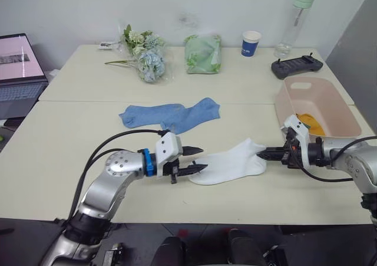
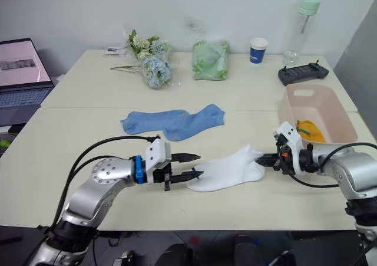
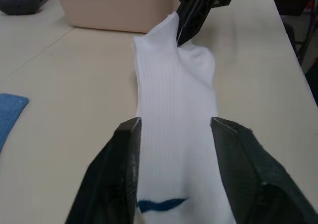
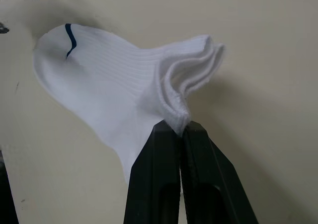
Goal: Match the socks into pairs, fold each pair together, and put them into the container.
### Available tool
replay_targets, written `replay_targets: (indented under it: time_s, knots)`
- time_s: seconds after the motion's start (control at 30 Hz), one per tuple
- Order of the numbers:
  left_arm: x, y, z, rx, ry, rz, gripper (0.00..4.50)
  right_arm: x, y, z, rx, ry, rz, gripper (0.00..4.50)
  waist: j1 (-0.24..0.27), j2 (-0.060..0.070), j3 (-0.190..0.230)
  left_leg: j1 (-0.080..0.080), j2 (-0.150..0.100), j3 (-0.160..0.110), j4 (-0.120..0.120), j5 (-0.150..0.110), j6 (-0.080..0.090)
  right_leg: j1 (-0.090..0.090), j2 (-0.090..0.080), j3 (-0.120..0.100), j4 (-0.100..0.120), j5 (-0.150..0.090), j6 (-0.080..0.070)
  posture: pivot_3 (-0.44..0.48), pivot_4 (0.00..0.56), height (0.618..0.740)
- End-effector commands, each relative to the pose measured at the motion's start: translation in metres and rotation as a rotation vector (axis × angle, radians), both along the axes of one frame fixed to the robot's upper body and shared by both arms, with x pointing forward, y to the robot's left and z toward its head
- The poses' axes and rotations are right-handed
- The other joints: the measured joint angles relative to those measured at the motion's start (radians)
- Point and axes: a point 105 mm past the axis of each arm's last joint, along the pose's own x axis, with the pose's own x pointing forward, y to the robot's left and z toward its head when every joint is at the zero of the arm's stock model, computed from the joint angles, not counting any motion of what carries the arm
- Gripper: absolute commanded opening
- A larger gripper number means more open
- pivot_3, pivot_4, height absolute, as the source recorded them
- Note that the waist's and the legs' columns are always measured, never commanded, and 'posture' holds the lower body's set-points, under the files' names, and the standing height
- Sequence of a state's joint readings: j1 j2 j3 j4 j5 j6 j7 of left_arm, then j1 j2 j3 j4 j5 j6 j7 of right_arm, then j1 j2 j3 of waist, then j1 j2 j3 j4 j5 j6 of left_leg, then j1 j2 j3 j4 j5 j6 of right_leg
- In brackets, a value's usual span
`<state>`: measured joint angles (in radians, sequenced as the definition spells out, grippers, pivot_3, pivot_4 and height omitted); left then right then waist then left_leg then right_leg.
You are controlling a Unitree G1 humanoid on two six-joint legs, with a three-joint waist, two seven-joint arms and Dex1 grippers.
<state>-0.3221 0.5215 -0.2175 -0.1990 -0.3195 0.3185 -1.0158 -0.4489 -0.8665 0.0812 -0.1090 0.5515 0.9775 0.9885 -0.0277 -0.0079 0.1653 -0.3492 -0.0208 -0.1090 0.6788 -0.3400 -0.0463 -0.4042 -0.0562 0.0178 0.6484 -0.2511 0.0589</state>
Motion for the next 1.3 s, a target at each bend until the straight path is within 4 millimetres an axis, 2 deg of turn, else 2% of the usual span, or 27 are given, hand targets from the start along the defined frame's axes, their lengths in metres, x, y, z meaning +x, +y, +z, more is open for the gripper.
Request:
replay_targets:
  time_s: [0.03,0.13,0.27,0.43,0.63,0.77,0.9,1.03,1.2,1.3]
  knots:
    - [0.008,-0.020,-0.012,0.017,0.021,-0.030,0.91,0.007,-0.001,0.004,-0.013,-0.029,0.036,0.00,0.000,0.000,0.000,0.000,0.000,0.000,0.000,0.000,0.000,0.000,0.000,0.000,0.000,0.000,0.000,0.000,0.150,0.740]
    - [0.013,-0.030,-0.022,0.054,0.029,-0.039,0.02,0.007,-0.001,0.003,-0.007,-0.025,0.048,0.00,-0.001,0.000,0.000,0.000,0.000,0.000,0.001,0.000,0.000,0.000,0.000,0.000,0.000,0.000,0.000,0.000,0.150,0.740]
    - [0.018,-0.043,-0.043,0.111,0.039,-0.031,0.02,0.006,-0.001,0.004,0.009,-0.027,0.053,0.00,0.000,0.000,0.000,-0.001,0.000,0.000,0.000,0.002,-0.004,-0.001,0.000,0.000,0.000,0.000,0.000,0.000,0.150,0.740]
    - [0.022,-0.040,-0.073,0.222,0.081,0.004,0.02,0.000,0.005,0.012,0.081,-0.013,0.071,0.00,0.001,0.001,0.000,-0.001,0.000,0.000,0.001,0.002,-0.004,0.000,-0.001,0.000,0.000,0.000,0.000,0.000,0.150,0.740]
    - [0.021,-0.038,-0.070,0.213,0.076,-0.013,0.02,-0.014,0.035,0.041,0.345,0.063,0.126,0.00,0.000,0.001,-0.001,0.000,0.000,-0.001,0.001,0.002,-0.004,0.000,-0.001,0.000,0.001,0.000,0.000,0.000,0.150,0.740]
    - [0.020,-0.040,-0.065,0.185,0.075,-0.007,0.02,-0.022,0.051,0.047,0.435,0.105,0.144,0.00,0.001,0.001,-0.001,0.000,0.000,-0.001,0.001,0.002,-0.004,0.000,-0.001,0.000,0.001,0.000,0.000,0.000,0.150,0.740]
    - [0.020,-0.037,-0.052,0.130,0.055,0.014,0.02,-0.026,0.061,0.037,0.427,0.119,0.146,0.00,0.001,0.001,-0.001,0.000,0.000,-0.001,0.001,0.002,-0.004,0.000,-0.001,0.000,0.001,0.000,0.000,0.000,0.150,0.740]
    - [0.013,-0.026,-0.022,0.046,0.042,0.015,0.02,-0.024,0.065,0.031,0.391,0.098,0.134,0.00,-0.003,0.001,-0.001,0.000,0.000,-0.001,0.001,0.002,-0.003,-0.001,-0.001,0.000,0.001,0.000,0.000,0.000,0.150,0.740]
    - [-0.001,0.005,0.028,0.022,-0.014,0.022,0.02,-0.026,0.077,0.025,0.369,0.094,0.167,0.00,-0.004,0.001,-0.001,0.000,0.000,-0.002,0.000,0.000,-0.001,-0.001,0.000,0.000,0.002,0.000,0.000,0.000,0.150,0.740]
    - [-0.005,0.036,0.053,0.066,-0.022,0.078,0.02,-0.028,0.091,0.020,0.369,0.101,0.203,0.00,-0.005,0.001,-0.001,0.000,0.000,-0.002,0.000,0.000,0.000,-0.001,0.000,0.000,0.002,0.000,0.000,0.000,0.150,0.740]
